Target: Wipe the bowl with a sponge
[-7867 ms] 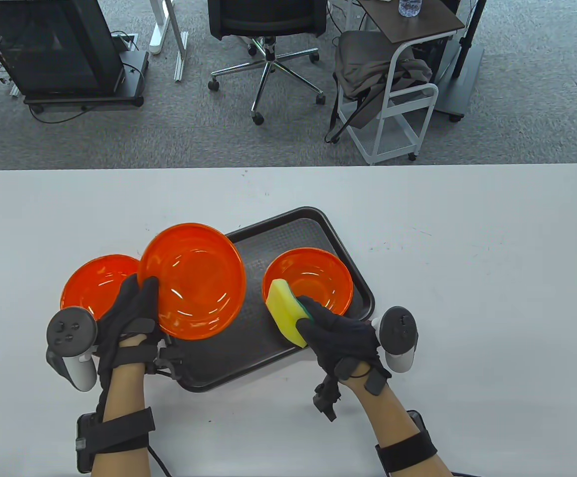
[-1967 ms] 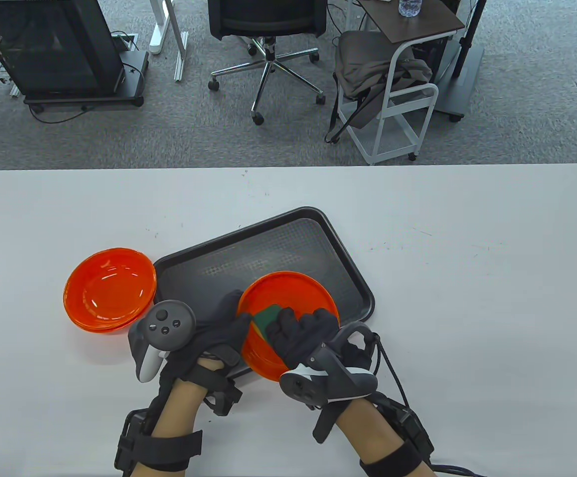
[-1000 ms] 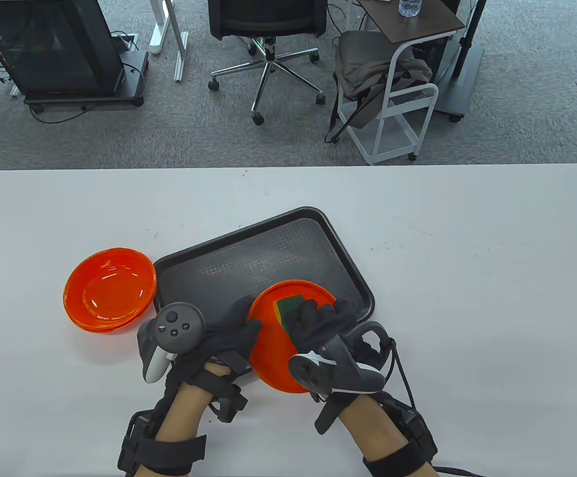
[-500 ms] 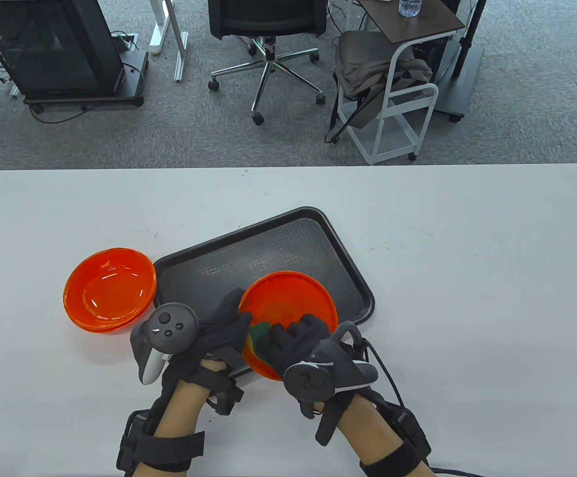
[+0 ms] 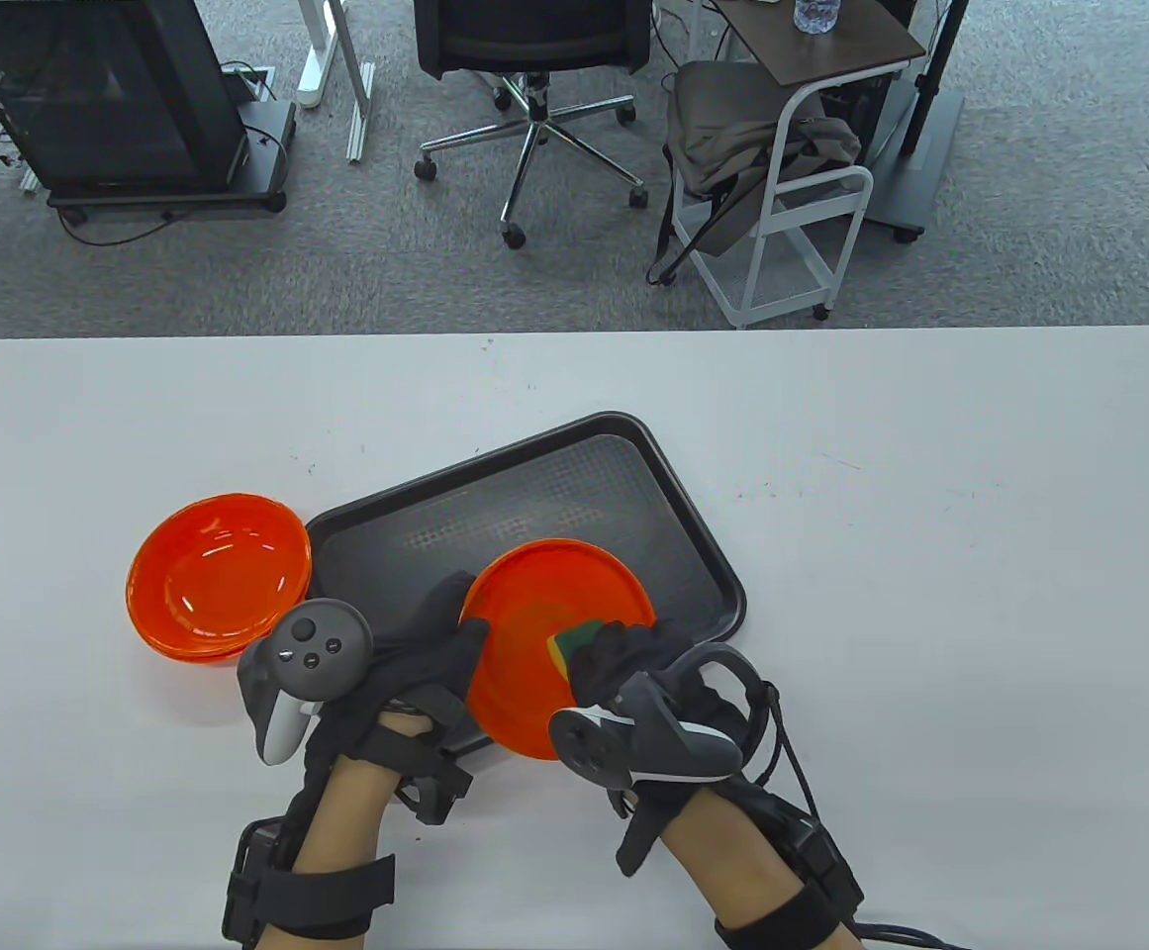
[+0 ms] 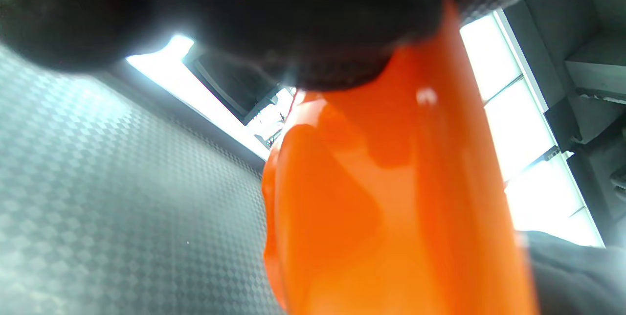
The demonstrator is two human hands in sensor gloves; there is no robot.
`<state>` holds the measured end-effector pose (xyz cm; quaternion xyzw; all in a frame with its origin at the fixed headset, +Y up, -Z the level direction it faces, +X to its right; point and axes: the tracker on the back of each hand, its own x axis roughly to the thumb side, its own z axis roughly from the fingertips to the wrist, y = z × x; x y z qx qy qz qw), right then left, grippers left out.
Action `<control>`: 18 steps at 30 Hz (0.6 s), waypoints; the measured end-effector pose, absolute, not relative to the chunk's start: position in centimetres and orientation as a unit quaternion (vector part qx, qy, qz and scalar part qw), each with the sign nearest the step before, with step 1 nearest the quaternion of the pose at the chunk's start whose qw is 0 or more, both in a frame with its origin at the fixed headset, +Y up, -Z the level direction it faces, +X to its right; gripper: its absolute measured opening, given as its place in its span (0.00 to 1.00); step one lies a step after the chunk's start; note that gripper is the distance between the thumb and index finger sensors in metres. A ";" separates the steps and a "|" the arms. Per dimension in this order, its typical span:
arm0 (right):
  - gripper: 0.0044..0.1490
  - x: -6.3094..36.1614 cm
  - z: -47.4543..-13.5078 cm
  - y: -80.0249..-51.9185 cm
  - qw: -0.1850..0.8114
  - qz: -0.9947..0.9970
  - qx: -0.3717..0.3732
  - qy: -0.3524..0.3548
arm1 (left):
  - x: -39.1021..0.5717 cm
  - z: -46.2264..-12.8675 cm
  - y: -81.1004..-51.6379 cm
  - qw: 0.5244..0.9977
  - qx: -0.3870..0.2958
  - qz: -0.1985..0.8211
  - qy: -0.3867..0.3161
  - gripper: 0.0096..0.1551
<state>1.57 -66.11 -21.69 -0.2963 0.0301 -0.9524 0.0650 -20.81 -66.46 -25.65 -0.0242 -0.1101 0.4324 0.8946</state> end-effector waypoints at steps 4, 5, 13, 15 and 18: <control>0.28 2.0 -21.9 -66.0 0.065 -0.954 -0.286 0.062 | -20.2 -25.6 -66.7 0.887 -0.051 0.441 -0.123 0.31; 0.28 2.1 -22.0 -66.0 0.060 -0.954 -0.286 0.072 | -20.0 -25.6 -66.8 0.887 -0.054 0.440 -0.126 0.31; 0.29 2.1 -21.8 -65.8 0.016 -0.937 -0.316 0.148 | -19.1 -25.5 -67.1 0.888 -0.059 0.434 -0.138 0.31; 0.29 1.9 -21.6 -65.7 0.005 -0.932 -0.325 0.159 | -19.0 -25.5 -67.1 0.888 -0.058 0.435 -0.138 0.31; 0.29 1.6 -21.3 -65.7 -0.020 -0.923 -0.344 0.171 | -18.8 -25.4 -67.1 0.888 -0.049 0.436 -0.137 0.31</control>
